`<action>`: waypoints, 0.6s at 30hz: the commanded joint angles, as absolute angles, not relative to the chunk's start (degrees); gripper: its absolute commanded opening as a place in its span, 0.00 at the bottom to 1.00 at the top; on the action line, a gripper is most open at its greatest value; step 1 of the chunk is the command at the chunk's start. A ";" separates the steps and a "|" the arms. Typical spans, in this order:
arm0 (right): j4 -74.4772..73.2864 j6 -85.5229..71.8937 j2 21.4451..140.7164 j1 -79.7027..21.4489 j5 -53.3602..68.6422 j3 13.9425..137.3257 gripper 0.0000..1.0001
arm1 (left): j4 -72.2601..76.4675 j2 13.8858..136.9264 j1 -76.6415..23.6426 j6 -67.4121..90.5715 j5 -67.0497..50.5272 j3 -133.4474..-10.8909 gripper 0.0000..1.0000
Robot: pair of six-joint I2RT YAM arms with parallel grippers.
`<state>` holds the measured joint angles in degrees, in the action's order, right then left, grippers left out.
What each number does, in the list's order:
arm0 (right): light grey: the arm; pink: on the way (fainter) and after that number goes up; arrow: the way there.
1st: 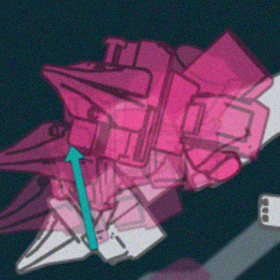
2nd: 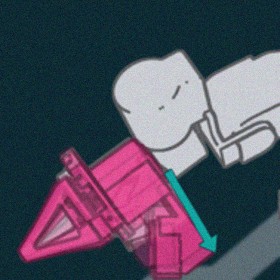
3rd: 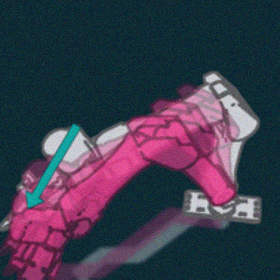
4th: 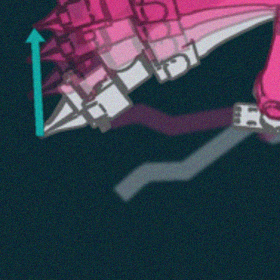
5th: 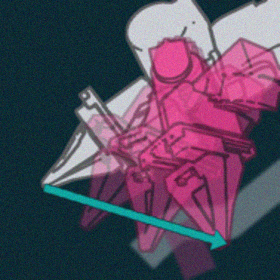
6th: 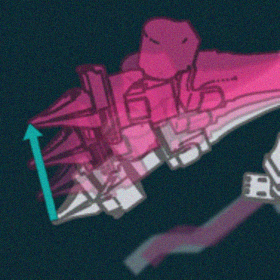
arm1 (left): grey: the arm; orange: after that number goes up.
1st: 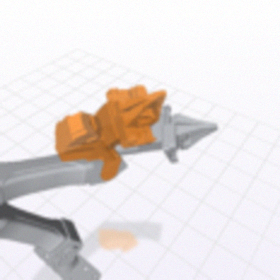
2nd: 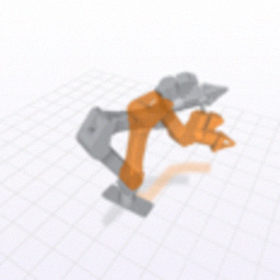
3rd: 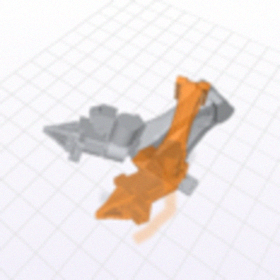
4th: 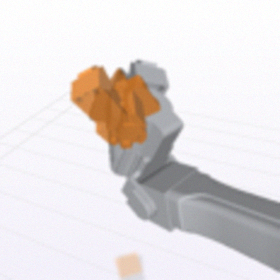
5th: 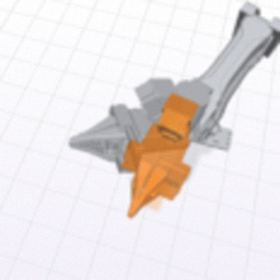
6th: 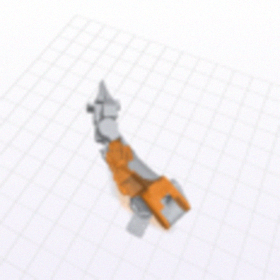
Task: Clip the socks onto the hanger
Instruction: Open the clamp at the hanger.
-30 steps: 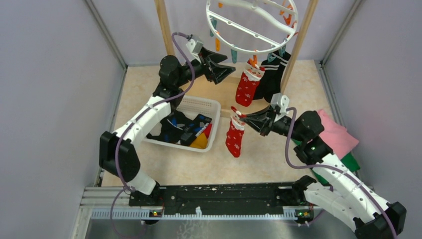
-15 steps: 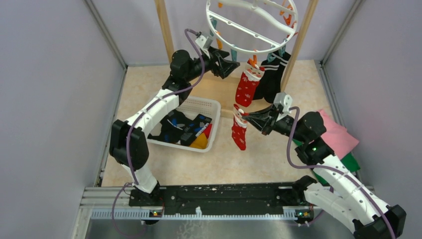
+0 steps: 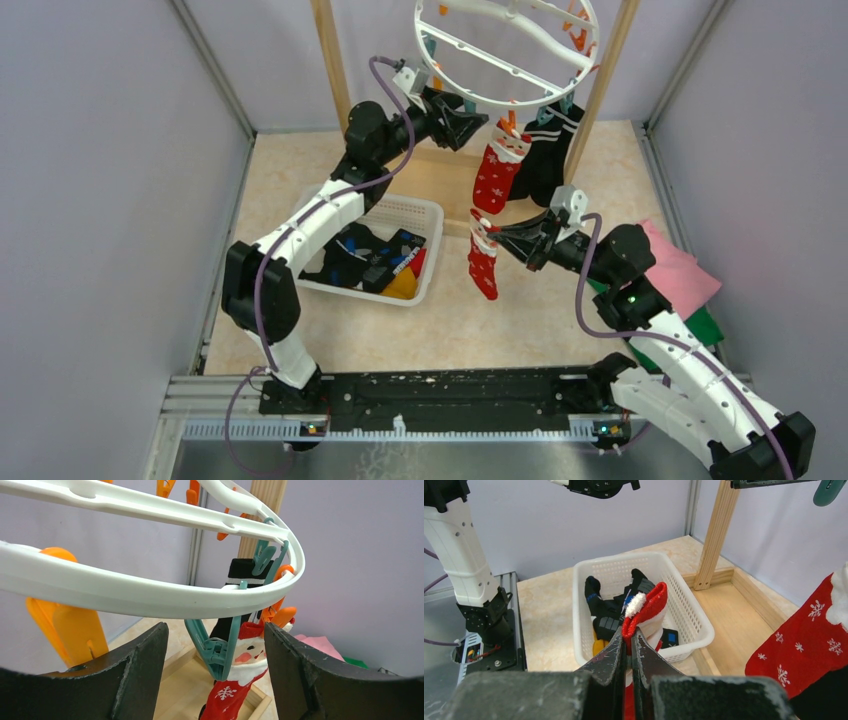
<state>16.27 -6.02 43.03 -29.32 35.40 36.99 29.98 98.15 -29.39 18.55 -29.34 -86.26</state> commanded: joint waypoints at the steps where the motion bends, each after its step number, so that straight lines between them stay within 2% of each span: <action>1: 18.20 -6.42 42.34 -28.89 35.16 37.19 0.00 | 33.80 98.66 -29.66 19.46 -27.41 -88.31 0.75; 8: 18.19 -6.33 42.34 -28.92 35.22 37.19 0.00 | 34.16 98.40 -29.63 20.33 -26.53 -88.34 0.70; 18: 18.27 -6.16 42.31 -28.91 35.24 37.10 0.00 | 35.20 97.87 -30.20 20.03 -26.20 -88.35 0.70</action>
<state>16.27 -6.07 43.03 -29.32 35.40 36.99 30.96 98.15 -29.71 19.84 -26.85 -86.26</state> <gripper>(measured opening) 0.014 0.700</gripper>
